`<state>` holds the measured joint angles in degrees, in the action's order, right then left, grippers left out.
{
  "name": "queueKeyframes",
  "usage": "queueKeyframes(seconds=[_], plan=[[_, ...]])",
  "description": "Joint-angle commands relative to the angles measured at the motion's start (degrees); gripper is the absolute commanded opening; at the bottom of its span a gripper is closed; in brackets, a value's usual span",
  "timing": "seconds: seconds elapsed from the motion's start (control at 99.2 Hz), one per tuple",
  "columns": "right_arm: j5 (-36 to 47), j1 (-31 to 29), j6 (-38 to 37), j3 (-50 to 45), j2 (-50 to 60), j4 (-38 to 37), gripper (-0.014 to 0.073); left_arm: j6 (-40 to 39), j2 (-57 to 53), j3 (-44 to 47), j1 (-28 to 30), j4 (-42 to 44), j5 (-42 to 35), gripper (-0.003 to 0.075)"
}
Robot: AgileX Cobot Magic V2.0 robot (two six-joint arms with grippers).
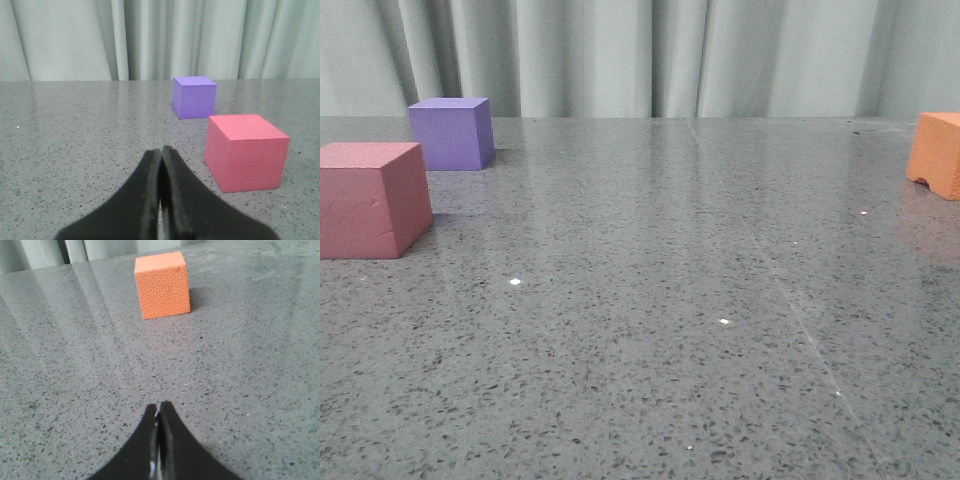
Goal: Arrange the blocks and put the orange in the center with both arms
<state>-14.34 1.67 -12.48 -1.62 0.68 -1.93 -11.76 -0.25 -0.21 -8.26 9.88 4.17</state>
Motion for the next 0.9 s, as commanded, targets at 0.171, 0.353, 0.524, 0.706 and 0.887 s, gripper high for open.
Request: queueKeyframes(seconds=[0.171, 0.353, 0.524, 0.706, 0.887], plan=[[4.9, -0.1, 0.5, 0.8, 1.2, -0.7, -0.0061, -0.1, -1.7, 3.0, 0.2, -0.4, -5.1, -0.0019], [4.9, -0.1, 0.5, 0.8, 1.2, -0.7, -0.0061, -0.1, -1.7, 3.0, 0.2, -0.4, -5.1, -0.0019], [4.9, -0.1, 0.5, 0.8, 1.2, -0.7, -0.0061, -0.1, -1.7, 3.0, 0.2, -0.4, -5.1, -0.0019], [6.2, -0.1, 0.5, 0.8, 1.2, -0.7, -0.0061, -0.1, -1.7, 3.0, 0.2, -0.4, -5.1, -0.0019], [17.5, -0.1, 0.5, 1.2, 1.2, -2.2, -0.0061, -0.1, -1.7, 3.0, 0.2, -0.4, -5.1, -0.0019]])
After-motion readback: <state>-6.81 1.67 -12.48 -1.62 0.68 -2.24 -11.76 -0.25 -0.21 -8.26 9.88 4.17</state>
